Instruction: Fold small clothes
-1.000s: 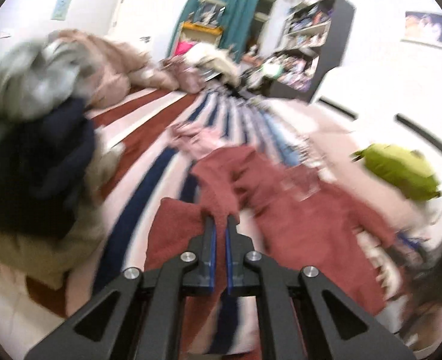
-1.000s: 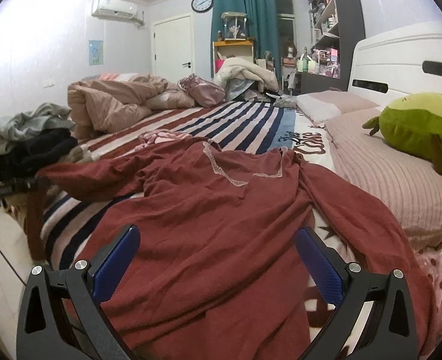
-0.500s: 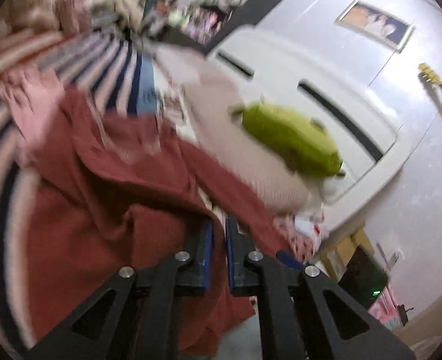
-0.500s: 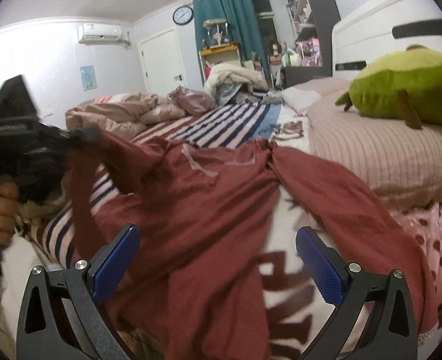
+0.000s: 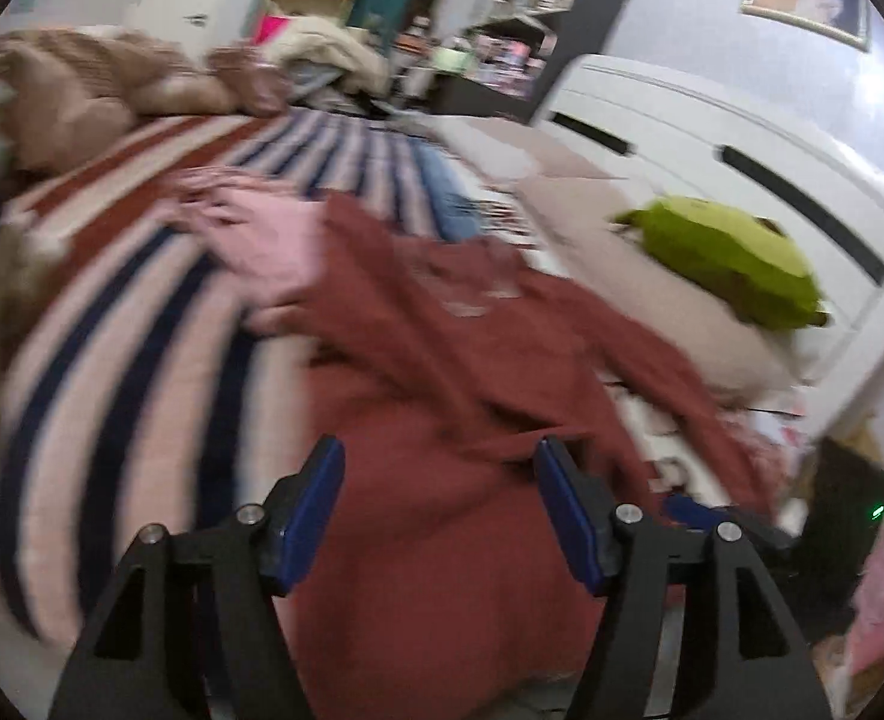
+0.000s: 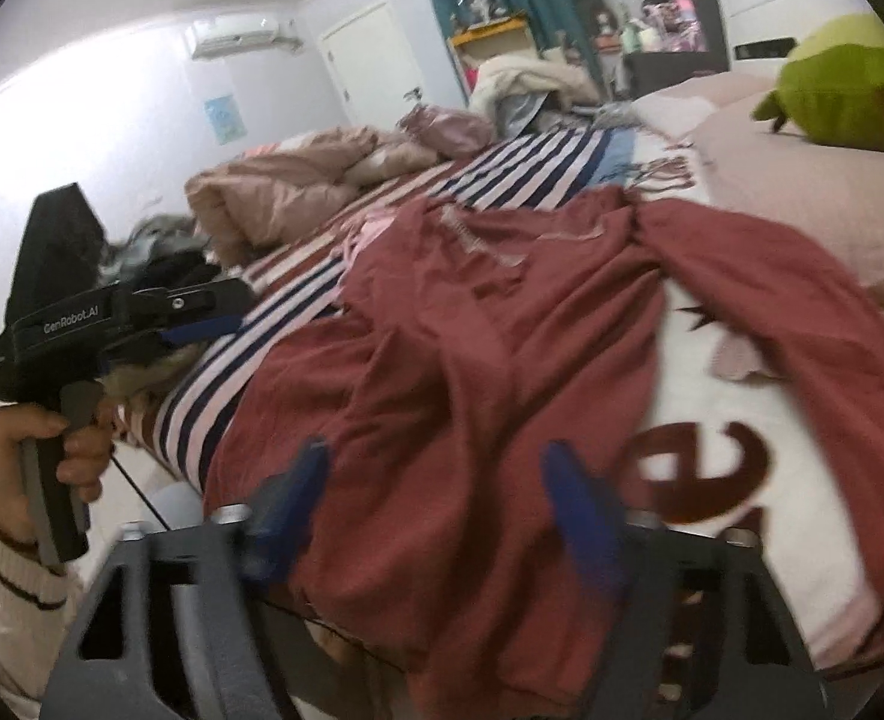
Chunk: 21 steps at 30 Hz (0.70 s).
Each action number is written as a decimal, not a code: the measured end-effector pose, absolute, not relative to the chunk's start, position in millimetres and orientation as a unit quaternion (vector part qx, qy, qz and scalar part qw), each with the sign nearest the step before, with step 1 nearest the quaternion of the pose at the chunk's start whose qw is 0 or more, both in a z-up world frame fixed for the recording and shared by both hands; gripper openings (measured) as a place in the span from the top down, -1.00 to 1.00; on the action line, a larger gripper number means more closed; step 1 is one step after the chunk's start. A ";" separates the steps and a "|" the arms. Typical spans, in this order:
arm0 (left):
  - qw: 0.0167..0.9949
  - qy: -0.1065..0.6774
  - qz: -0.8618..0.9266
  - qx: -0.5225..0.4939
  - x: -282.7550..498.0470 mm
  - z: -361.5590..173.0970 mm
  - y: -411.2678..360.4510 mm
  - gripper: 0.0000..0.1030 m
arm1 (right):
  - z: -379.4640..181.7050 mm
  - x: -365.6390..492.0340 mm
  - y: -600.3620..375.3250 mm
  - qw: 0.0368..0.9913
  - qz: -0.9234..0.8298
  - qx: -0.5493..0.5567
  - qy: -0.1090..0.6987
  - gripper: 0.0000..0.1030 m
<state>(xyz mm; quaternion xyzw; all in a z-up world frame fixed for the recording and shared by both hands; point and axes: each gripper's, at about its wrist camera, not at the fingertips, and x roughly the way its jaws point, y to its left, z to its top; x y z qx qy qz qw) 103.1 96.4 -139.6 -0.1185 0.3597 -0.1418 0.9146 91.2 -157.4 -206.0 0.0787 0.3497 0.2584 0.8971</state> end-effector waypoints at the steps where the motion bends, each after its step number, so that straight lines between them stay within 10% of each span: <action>1: 0.916 0.361 -0.129 -0.119 100.7 -144.7 105.9 -0.20 | -208.5 94.7 -153.4 0.897 0.253 0.074 0.354 -0.04; 3: 0.913 0.368 -0.115 -0.132 97.7 -156.6 123.3 -0.20 | -212.9 107.3 -144.4 0.904 0.225 0.055 0.359 0.01; 5: 0.909 0.369 -0.120 -0.152 94.4 -166.0 133.7 -0.20 | -215.7 124.5 -135.8 0.908 0.201 0.022 0.367 0.68; 7: 0.908 0.366 -0.128 -0.159 91.7 -172.0 135.7 -0.20 | -217.2 134.3 -132.8 0.909 0.181 -0.010 0.374 0.90; 21: 0.904 0.359 -0.168 -0.160 100.7 -183.3 132.7 -0.20 | -202.0 166.1 -189.1 0.903 0.109 -0.023 0.414 0.74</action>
